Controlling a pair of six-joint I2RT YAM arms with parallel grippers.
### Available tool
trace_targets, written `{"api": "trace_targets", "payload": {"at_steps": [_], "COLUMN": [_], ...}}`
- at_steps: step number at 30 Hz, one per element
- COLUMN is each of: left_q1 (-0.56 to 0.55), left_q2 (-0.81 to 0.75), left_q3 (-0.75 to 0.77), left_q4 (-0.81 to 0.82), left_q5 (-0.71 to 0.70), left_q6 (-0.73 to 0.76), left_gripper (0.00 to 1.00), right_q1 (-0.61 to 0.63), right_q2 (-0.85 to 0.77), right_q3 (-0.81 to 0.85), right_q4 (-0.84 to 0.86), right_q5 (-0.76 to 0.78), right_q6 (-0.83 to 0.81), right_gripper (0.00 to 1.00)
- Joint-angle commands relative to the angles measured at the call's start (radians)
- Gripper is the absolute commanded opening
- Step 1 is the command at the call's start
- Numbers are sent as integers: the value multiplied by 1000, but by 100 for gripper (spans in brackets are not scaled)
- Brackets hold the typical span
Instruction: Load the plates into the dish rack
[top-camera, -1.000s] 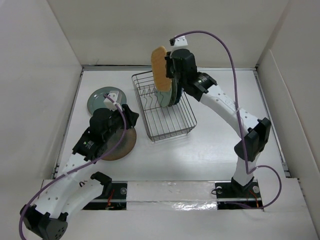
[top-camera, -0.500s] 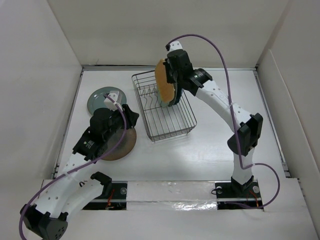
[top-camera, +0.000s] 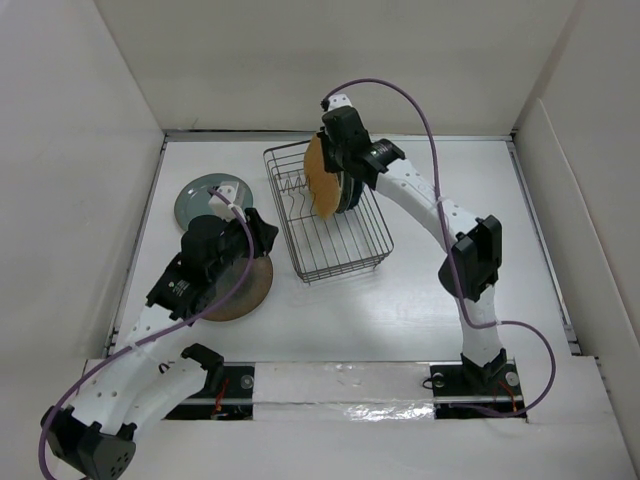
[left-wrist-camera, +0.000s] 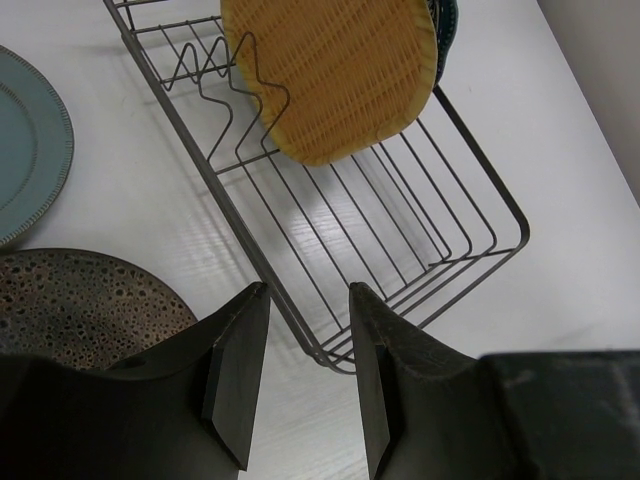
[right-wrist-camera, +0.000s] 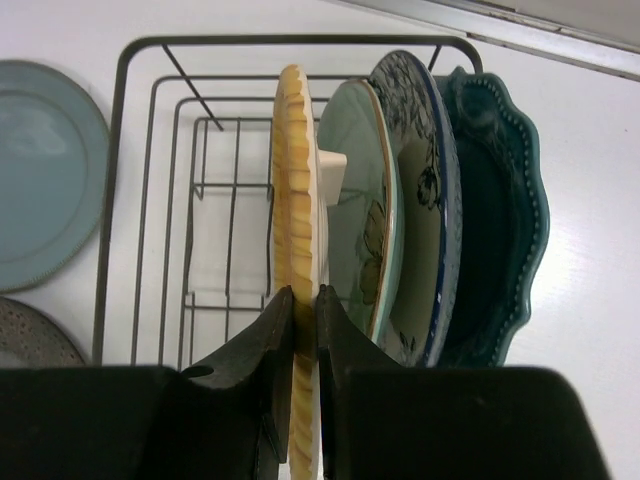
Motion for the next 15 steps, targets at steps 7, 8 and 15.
{"api": "trace_targets", "payload": {"at_steps": [7, 8, 15], "left_q1": [6, 6, 6], "left_q2": [18, 24, 85], "left_q3": [30, 30, 43], "left_q4": [31, 30, 21], "left_q5": [-107, -121, -150], "left_q6": [-50, -58, -98], "left_gripper": [36, 36, 43], "right_q1": [-24, -24, -24], "right_q2": [6, -17, -225], "right_q3": [-13, -22, -205], "right_q4": [78, 101, 293], "right_q5": [-62, -67, -134], "right_q6": [55, 57, 63], "right_gripper": [45, 56, 88]}}
